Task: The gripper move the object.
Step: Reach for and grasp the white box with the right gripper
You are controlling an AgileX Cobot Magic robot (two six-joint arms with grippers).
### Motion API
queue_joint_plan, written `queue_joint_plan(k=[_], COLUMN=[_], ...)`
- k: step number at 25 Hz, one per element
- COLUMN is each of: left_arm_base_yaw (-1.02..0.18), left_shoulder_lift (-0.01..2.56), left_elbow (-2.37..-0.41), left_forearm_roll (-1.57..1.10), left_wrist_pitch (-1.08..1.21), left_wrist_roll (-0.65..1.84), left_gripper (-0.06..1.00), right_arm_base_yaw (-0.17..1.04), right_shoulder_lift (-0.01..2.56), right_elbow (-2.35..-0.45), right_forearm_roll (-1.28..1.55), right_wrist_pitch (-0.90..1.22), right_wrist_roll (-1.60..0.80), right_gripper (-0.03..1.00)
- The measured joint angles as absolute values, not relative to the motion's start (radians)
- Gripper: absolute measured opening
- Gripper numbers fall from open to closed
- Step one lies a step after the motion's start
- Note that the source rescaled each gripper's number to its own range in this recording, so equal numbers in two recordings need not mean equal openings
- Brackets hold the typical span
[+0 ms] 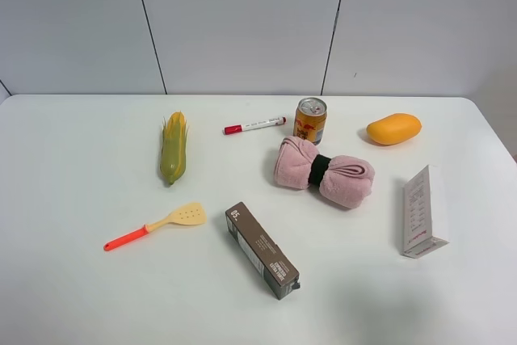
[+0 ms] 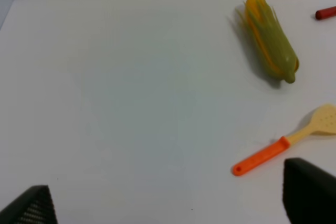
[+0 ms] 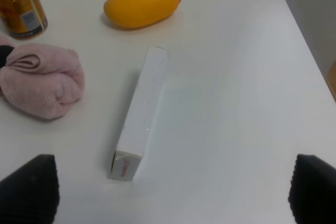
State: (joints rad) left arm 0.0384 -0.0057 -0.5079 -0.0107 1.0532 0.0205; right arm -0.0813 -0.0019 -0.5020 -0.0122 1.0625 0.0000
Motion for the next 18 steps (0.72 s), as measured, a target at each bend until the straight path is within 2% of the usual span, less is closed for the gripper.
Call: queue_joint_plan(k=[7,18], left_arm_base_yaw=[0.038,0.038], left_shoulder_lift=[-0.006,-0.006], left_elbow=[-0.508,-0.508], left_forearm_roll=[-0.011,-0.011], left_wrist_pitch=[1.053,1.053], left_wrist_roll=[0.021,0.021], left_gripper=[1.0,1.0], right_arm_base_yaw=[-0.081,-0.081], right_shoulder_lift=[-0.002,-0.002], right_elbow=[-0.502,-0.502], right_forearm_roll=[-0.017,0.0], right_wrist_pitch=[1.062,1.062], right_wrist_roll=[0.008,0.157], right_gripper=[0.83,0.8])
